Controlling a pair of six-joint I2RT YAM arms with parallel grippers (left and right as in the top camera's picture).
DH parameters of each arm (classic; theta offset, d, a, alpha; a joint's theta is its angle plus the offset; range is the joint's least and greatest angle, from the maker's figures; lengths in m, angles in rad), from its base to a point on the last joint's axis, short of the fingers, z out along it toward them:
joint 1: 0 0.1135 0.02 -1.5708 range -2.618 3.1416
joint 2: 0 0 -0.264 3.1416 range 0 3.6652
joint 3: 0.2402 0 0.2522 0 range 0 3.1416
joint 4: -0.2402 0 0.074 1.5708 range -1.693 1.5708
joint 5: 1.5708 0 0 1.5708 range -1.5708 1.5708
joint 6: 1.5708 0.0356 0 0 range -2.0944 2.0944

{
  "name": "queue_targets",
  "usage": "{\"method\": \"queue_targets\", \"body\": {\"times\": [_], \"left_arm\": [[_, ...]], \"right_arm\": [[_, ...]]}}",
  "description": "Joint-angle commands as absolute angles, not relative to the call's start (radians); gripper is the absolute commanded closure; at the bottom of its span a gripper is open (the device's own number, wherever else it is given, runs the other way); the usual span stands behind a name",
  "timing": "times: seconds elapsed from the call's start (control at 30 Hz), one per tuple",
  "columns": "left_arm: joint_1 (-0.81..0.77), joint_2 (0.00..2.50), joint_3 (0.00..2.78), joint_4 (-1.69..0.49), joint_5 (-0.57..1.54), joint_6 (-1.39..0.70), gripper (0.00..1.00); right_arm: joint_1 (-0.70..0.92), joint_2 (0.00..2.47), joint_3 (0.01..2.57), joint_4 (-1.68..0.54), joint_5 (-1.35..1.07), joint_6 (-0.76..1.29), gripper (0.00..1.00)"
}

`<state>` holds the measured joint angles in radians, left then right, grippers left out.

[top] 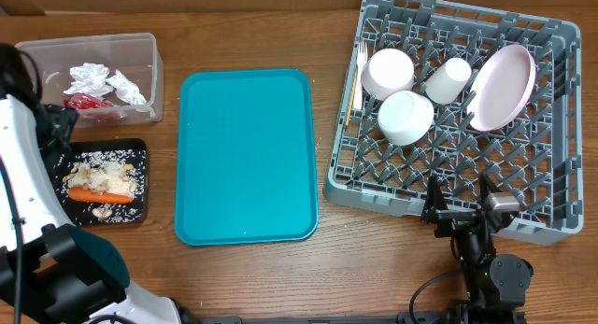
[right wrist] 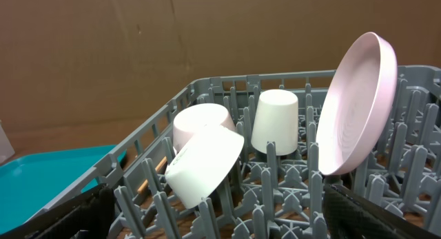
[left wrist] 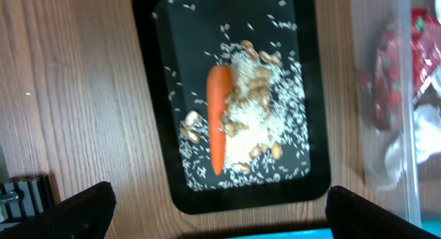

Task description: Sort waste into correct bins and load items into the dishwasher rack

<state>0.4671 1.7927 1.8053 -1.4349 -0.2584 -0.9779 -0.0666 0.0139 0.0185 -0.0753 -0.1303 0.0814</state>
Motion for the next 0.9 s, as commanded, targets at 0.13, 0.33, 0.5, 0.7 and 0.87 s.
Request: {"method": "queue_targets", "body": {"times": [0.13, 0.33, 0.5, 0.7, 0.87], "left_arm": [[0.337, 1.649, 1.802, -1.458, -0.299, -0.843, 0.00], [0.190, 1.533, 1.732, -1.465, -0.342, -0.580, 0.00], [0.101, 1.388, 1.447, -1.214, -0.358, -0.507, 0.00], [0.078, 1.152, 1.031, -0.793, -0.197, -0.398, 0.00], [0.078, 0.938, 0.755, -0.490, 0.027, -0.196, 0.00]], "right_arm": [[-0.074, 0.003, 0.008, -0.073, -0.125, 0.078, 0.00], [-0.074, 0.003, 0.008, -0.073, -0.125, 0.078, 0.00], [-0.074, 0.003, 0.008, -0.073, -0.125, 0.078, 0.00], [-0.074, 0.003, 0.008, -0.073, -0.125, 0.078, 0.00], [-0.074, 0.003, 0.008, -0.073, -0.125, 0.078, 0.00]]}}
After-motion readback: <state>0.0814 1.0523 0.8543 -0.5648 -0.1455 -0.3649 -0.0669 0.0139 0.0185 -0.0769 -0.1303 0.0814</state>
